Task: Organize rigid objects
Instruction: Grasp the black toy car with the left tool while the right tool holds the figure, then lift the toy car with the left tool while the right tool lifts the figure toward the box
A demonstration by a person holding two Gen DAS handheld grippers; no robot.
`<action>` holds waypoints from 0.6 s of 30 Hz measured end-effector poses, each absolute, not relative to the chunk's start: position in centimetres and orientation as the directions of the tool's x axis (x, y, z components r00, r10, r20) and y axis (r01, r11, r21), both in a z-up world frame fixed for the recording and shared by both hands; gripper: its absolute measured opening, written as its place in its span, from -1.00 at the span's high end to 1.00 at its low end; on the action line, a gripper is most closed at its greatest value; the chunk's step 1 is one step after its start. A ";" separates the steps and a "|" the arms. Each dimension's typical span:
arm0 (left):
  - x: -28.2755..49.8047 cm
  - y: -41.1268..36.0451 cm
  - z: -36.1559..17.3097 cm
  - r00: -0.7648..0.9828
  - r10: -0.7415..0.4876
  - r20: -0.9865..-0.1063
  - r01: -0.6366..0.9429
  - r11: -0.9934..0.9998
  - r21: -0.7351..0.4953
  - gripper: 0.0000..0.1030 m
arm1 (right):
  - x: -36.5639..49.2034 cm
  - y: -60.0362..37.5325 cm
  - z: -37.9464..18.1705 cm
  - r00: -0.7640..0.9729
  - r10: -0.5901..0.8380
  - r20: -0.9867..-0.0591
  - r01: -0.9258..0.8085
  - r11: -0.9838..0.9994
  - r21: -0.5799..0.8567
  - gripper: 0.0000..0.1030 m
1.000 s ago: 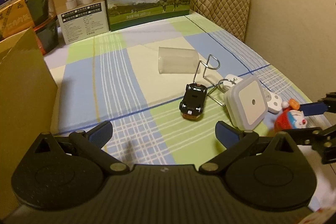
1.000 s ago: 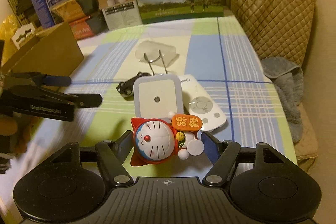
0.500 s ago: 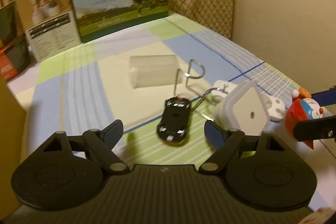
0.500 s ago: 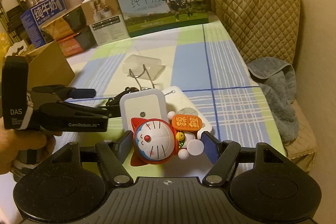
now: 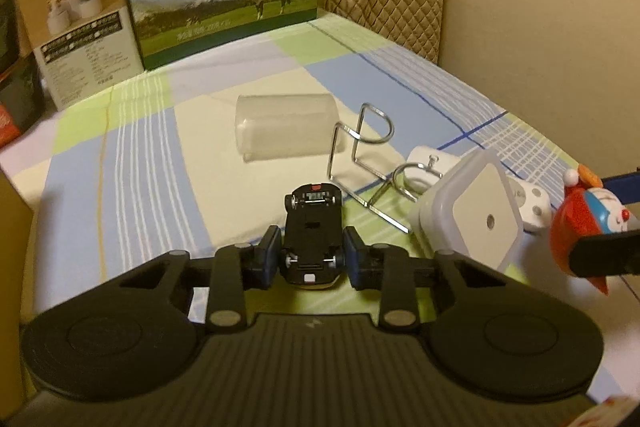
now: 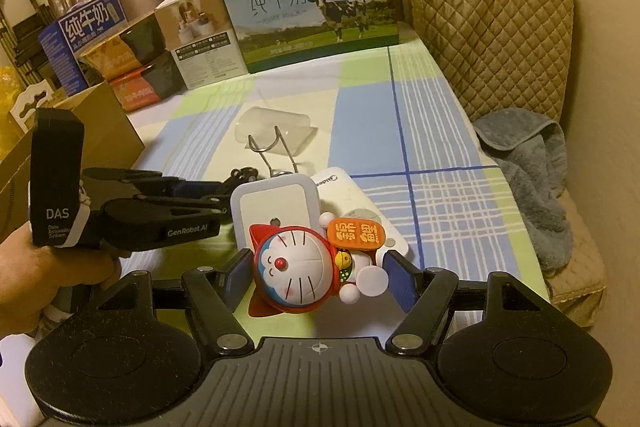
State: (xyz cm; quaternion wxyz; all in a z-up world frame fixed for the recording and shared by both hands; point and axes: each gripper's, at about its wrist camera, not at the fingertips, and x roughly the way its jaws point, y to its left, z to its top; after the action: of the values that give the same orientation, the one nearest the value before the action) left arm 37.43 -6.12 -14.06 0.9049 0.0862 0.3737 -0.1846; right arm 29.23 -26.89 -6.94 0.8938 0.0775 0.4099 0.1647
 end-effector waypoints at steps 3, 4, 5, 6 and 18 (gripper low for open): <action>36.3 -5.5 -13.8 0.636 -0.246 -0.731 0.358 0.934 -0.003 0.45 | 29.2 -26.4 -7.0 0.605 0.358 -0.711 -0.238 0.934 0.268 -0.31; 35.7 -5.4 -13.7 0.632 -0.238 -0.738 0.353 0.936 0.001 0.45 | 29.1 -26.2 -7.0 0.603 0.358 -0.713 -0.240 0.934 0.266 -0.31; 35.1 -5.4 -13.6 0.628 -0.230 -0.743 0.351 0.936 0.007 0.45 | 29.1 -26.1 -7.0 0.602 0.358 -0.714 -0.242 0.934 0.264 -0.31; 34.4 -5.3 -13.4 0.623 -0.219 -0.751 0.348 0.938 0.015 0.45 | 29.0 -25.9 -7.0 0.601 0.358 -0.715 -0.244 0.933 0.263 -0.31; 26.7 -3.3 -12.9 0.602 -0.182 -0.777 0.322 0.946 0.027 0.45 | 27.5 -24.1 -6.9 0.588 0.357 -0.725 -0.281 0.932 0.230 -0.31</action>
State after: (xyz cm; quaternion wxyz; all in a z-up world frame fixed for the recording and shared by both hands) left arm 26.70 -3.31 -12.86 0.8912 0.0826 0.4230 -0.1415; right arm 27.48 -24.06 -6.92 0.8900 0.0454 0.4167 0.1793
